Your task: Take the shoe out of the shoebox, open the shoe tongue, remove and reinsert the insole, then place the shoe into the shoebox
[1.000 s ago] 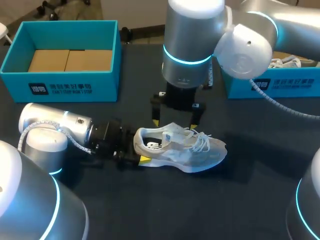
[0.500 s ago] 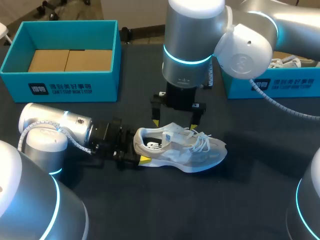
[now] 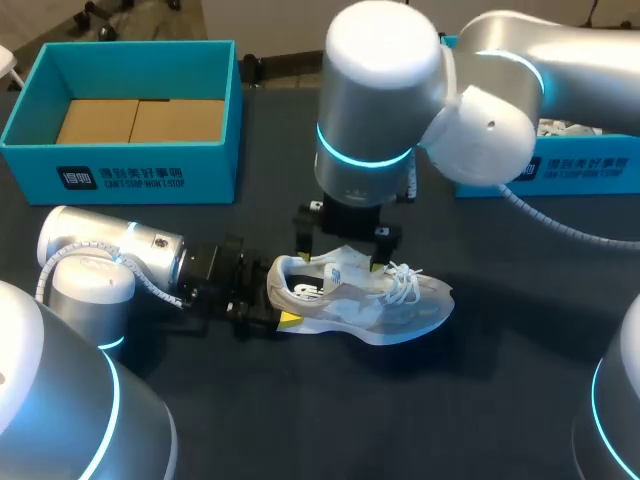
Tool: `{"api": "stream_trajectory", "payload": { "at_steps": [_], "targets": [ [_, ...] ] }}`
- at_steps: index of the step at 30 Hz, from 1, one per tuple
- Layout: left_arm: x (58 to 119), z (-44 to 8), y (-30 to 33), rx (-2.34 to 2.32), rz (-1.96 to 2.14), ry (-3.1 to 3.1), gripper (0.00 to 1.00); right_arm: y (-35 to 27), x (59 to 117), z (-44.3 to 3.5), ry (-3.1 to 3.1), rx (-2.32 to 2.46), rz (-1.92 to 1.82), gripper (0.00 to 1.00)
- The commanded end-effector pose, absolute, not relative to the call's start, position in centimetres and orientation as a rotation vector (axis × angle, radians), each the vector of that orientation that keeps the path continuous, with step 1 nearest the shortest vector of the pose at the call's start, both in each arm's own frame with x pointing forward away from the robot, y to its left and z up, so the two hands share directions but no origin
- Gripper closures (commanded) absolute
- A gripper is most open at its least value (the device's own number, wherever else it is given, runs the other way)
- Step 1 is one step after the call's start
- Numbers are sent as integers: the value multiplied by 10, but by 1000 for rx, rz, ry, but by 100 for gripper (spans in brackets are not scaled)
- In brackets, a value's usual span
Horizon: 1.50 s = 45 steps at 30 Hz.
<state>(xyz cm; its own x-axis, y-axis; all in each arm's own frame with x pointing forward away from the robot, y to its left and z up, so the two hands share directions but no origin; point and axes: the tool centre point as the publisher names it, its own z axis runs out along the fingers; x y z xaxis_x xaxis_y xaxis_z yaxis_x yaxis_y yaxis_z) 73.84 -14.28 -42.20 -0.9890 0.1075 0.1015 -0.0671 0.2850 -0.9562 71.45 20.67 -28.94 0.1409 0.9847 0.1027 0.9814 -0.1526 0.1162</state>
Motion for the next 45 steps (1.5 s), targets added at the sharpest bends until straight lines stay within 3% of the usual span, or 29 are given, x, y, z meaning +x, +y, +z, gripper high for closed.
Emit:
{"api": "stream_trajectory", "payload": {
  "at_steps": [1, 26, 45],
  "targets": [
    [738, -423, -142, -36, 1796, -2400, 100, 215, 718, -293, 2037, 2344, 219, 0],
    [738, -423, -142, -36, 1796, -2400, 100, 235, 723, -328, 1980, 2291, 5, 0],
    [738, -423, -142, -36, 1796, -2400, 100, 217, 723, -358, 1912, 2215, -115, 0]
  ]
}}
